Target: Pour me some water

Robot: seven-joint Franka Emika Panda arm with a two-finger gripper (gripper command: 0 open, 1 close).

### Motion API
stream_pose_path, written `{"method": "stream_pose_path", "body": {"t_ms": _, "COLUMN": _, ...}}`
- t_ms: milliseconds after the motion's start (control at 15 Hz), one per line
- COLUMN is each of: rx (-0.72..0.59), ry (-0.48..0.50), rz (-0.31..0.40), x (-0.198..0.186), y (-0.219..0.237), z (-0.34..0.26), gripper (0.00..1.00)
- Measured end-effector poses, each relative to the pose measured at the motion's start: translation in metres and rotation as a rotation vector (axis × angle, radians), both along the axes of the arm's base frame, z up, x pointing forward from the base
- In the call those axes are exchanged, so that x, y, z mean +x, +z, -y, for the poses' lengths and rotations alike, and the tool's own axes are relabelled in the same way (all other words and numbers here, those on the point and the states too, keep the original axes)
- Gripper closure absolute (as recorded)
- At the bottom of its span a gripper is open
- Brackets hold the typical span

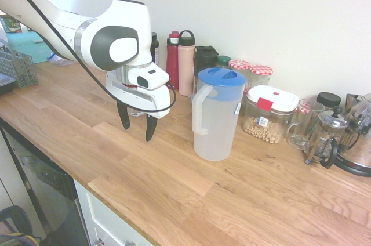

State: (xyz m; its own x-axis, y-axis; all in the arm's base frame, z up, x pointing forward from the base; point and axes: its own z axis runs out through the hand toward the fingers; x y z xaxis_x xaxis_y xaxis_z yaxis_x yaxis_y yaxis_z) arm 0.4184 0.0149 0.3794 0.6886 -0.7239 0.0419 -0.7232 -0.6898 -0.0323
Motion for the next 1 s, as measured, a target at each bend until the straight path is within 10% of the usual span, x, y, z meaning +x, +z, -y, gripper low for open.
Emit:
{"method": "stream_pose_path", "body": {"t_ms": 267, "rx": -0.001, "ry": -0.008, "rz": -0.012, "x": 0.002, "y": 0.015, "z": 0.003, "gripper": 0.00}}
{"method": "stream_pose_path", "body": {"t_ms": 1000, "rx": -0.034, "ry": -0.025, "rz": 0.043, "x": -0.024, "y": 0.226, "z": 0.102, "gripper": 0.00}}
